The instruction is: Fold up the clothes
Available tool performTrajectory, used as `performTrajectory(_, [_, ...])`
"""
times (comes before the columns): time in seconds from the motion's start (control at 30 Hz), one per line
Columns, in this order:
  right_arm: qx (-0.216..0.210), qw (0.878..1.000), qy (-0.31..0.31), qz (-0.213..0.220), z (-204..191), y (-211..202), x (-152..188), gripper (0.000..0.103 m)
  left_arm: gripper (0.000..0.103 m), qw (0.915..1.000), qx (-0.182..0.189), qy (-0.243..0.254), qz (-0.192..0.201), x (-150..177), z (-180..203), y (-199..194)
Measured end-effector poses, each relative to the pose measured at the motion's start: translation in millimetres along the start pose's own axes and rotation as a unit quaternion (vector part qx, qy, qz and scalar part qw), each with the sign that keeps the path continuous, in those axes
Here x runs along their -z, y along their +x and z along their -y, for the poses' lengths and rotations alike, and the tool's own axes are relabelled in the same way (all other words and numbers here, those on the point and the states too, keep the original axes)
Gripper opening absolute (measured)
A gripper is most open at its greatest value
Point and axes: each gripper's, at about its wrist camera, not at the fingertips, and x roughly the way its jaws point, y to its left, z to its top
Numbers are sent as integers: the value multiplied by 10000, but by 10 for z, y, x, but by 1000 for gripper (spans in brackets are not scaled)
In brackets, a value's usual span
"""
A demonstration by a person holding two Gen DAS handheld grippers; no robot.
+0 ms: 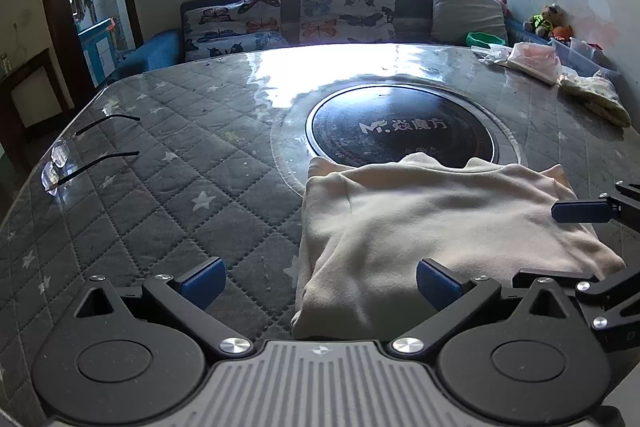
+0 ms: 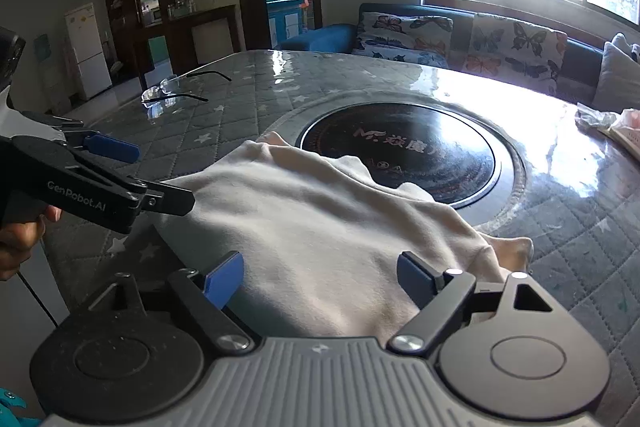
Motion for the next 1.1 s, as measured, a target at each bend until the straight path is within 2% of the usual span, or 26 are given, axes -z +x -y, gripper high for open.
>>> performTrajectory(0.23, [24, 9999, -134, 47, -81, -3, -17, 94, 103, 9999, 3, -97, -117, 24, -21, 14])
performTrajectory(0.53, [-26, 9996, -189, -228, -118, 111, 80, 98, 103, 9975, -86, -366, -597, 95, -84, 168])
performTrajectory(0.7, [-58, 9993, -245, -266, -144, 145, 98, 103, 103, 9967, -64, -467, -667, 110, -93, 206])
performTrajectory(0.93, [-4, 9989, -353, -321, -176, 174, 114, 103, 103, 9928, 127, -864, -816, 138, -193, 262])
performTrajectory(1.1, [89, 9982, -454, -382, -210, 191, 115, 103, 103, 9927, 136, -891, -797, 144, -192, 268])
